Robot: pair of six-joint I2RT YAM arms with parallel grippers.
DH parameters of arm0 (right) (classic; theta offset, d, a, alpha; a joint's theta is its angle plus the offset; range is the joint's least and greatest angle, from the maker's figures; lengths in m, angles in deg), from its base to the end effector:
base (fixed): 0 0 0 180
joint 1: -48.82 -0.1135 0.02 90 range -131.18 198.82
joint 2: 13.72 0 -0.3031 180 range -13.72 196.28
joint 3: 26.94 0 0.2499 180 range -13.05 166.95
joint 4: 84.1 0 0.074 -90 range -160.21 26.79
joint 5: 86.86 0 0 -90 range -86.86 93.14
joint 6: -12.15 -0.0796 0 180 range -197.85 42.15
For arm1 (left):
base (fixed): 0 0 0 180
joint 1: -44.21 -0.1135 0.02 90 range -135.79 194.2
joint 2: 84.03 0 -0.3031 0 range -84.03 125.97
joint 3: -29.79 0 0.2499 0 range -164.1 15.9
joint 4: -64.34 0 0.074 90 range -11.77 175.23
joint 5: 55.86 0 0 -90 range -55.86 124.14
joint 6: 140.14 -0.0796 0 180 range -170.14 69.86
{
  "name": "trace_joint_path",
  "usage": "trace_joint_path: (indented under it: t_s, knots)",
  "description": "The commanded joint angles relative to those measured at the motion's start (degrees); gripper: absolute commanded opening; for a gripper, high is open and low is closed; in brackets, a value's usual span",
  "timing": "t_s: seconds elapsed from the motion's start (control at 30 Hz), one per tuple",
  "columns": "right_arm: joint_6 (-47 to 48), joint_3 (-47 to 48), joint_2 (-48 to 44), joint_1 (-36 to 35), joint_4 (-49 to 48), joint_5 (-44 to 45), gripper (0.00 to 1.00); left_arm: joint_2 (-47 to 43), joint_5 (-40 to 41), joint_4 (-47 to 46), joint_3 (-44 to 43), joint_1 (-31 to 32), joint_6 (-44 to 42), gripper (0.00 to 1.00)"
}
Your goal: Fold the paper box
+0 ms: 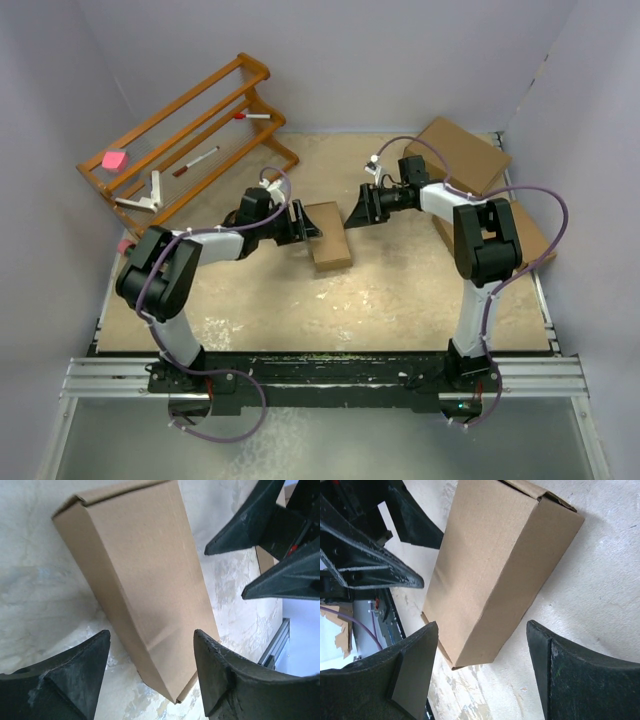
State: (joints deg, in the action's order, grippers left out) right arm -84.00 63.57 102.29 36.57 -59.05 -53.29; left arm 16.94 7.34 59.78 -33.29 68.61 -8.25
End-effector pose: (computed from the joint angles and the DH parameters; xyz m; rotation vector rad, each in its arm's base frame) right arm 0.4291 0.1610 0.1872 -0.5620 2.2645 1.3448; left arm 0.3459 -0.1963 0.1779 -0.0577 2.3197 -1.1376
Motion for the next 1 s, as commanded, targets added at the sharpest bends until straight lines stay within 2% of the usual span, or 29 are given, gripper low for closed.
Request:
trace_joint_path:
  t_s: [0.0, 0.2, 0.4, 0.47, 0.7, 0.97]
  knots:
    - [-1.58, 0.19, -0.64, -0.41, -2.62, -3.42, 0.75, 0.54, 0.55, -1.74, -3.94, -1.08, 0.79, 0.71]
    - [-2.77, -0.24, -1.04, -0.11, -4.05, -4.12, 0.75, 6.32, -0.23, -1.76, -7.14, -1.64, -0.32, 0.67]
    - [-4.96, 0.15, 1.31, 0.30, -5.71, -6.00, 0.76, 6.41, -3.41, -8.27, -1.69, -3.92, -0.08, 0.45]
    - [-5.18, 0.66, 2.19, 0.30, -5.54, -5.86, 0.78, 5.91, -4.17, -10.02, 0.33, -4.69, 0.12, 0.40]
    - [-6.53, 1.03, 3.70, 0.21, -6.07, -5.98, 0.79, 5.82, -5.68, -11.82, 2.94, -5.36, -0.11, 0.37]
    - [-11.56, -0.30, 4.55, -1.26, -8.51, -5.75, 0.84, 6.18, -6.39, -13.14, 3.32, -5.39, 0.31, 0.36]
